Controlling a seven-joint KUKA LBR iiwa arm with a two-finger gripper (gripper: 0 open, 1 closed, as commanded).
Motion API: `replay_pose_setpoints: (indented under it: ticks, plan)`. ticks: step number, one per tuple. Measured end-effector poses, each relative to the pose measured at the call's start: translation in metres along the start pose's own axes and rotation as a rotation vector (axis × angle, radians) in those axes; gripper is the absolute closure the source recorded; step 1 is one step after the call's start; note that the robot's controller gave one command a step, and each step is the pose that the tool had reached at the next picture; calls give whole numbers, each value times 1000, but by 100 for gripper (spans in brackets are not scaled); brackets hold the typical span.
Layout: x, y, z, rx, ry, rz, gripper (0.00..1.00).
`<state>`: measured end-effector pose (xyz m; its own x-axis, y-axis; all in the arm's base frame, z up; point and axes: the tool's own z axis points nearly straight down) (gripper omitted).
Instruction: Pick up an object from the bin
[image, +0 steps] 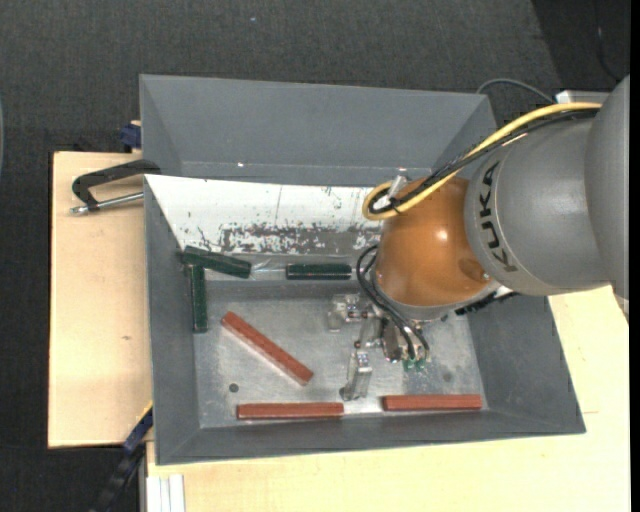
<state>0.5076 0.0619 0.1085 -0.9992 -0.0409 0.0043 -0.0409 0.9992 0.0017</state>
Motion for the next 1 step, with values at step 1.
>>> replay_pose_setpoints:
  ticks: [1]
  plan:
    - [2, 11, 6, 2, -3, -153, 0]
